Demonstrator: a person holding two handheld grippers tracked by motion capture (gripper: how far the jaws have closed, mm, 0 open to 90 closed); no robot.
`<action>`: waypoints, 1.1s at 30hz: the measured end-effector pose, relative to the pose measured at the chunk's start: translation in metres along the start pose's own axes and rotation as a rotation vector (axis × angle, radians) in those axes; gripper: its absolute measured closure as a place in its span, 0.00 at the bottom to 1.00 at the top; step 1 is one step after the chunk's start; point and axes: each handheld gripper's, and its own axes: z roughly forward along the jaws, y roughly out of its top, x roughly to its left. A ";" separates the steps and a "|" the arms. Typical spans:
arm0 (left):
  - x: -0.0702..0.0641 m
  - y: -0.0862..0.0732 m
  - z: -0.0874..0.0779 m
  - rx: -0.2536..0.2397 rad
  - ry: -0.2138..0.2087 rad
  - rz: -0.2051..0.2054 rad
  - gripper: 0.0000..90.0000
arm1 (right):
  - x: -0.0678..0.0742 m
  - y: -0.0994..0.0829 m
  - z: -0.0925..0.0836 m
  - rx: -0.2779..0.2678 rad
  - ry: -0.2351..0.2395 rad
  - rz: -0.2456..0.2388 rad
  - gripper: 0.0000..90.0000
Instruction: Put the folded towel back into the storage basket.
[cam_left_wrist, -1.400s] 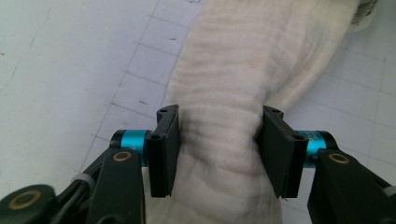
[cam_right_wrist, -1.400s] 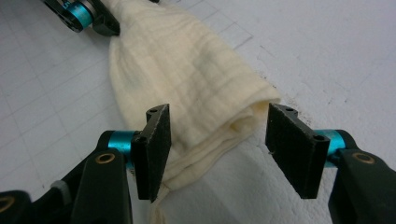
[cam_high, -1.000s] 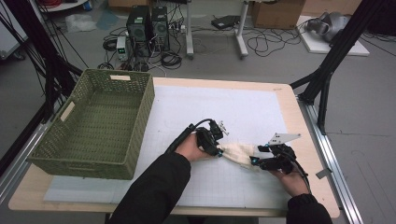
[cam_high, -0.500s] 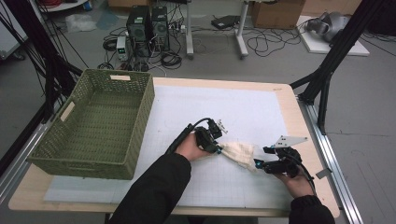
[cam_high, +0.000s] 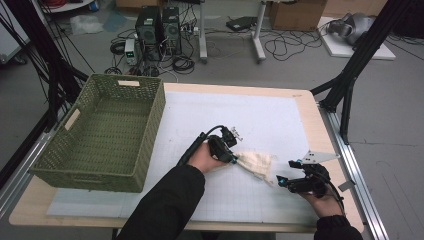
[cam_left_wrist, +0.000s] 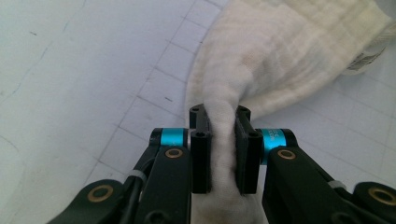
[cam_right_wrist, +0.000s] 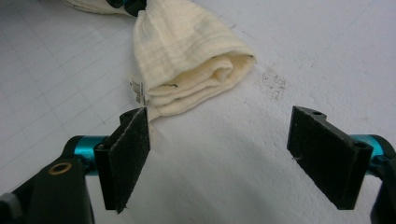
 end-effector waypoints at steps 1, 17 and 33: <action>0.000 0.000 0.000 0.004 0.000 0.000 0.88 | 0.000 -0.001 -0.001 -0.005 -0.001 0.003 0.22; 0.000 -0.006 -0.005 -0.013 -0.002 -0.069 0.89 | -0.001 -0.004 -0.006 -0.029 -0.012 0.002 0.18; 0.009 -0.018 -0.032 -0.059 0.020 -0.183 0.89 | -0.001 -0.002 -0.005 -0.045 -0.011 -0.012 0.18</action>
